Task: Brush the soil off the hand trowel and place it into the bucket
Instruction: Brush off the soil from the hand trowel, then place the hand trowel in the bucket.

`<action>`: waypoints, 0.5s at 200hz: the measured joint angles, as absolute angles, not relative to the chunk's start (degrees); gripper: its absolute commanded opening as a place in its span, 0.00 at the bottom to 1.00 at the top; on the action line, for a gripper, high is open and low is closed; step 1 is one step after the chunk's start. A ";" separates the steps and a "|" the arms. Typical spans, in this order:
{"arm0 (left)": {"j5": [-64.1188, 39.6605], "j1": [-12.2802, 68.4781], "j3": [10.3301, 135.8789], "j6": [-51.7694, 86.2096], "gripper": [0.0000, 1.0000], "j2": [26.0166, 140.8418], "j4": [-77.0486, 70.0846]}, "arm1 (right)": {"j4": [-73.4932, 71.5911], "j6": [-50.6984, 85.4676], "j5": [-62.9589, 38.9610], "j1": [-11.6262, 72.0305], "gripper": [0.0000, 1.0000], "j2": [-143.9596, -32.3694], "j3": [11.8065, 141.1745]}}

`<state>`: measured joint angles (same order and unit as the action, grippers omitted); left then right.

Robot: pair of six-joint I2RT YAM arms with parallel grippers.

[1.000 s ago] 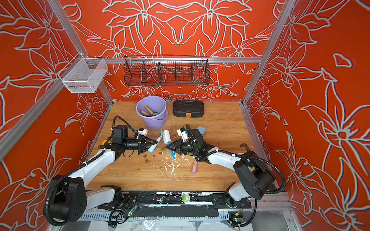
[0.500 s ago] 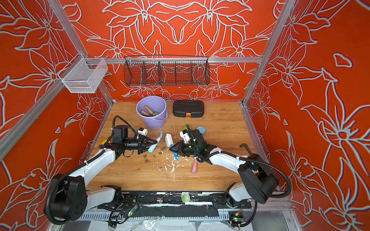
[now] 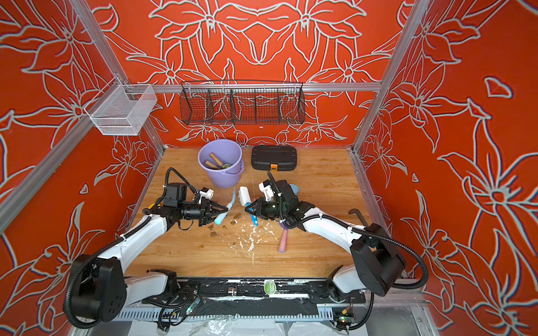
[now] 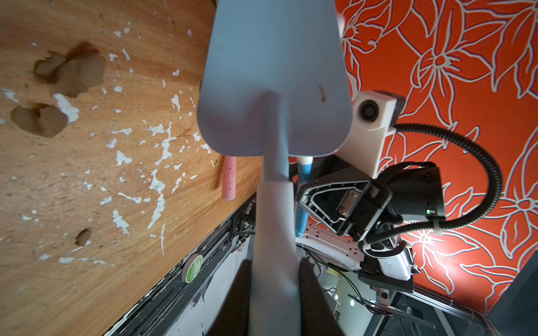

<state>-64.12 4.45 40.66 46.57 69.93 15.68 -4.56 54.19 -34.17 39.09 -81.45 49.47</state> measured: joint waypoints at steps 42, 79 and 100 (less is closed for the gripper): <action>-56.12 4.45 54.54 36.40 0.00 69.91 33.71 | 2.68 49.87 -30.87 39.16 0.00 -81.45 51.35; -48.66 4.45 67.51 30.26 0.00 70.87 43.24 | 6.61 46.65 -29.23 39.44 0.00 -81.49 51.35; -44.58 4.47 74.87 28.27 0.00 74.67 46.59 | 7.90 45.15 -28.91 39.62 0.00 -82.08 51.37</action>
<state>-44.58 4.47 74.87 28.27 74.67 46.59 7.90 45.15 -28.91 39.62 -82.08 51.37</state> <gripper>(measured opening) 0.236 0.242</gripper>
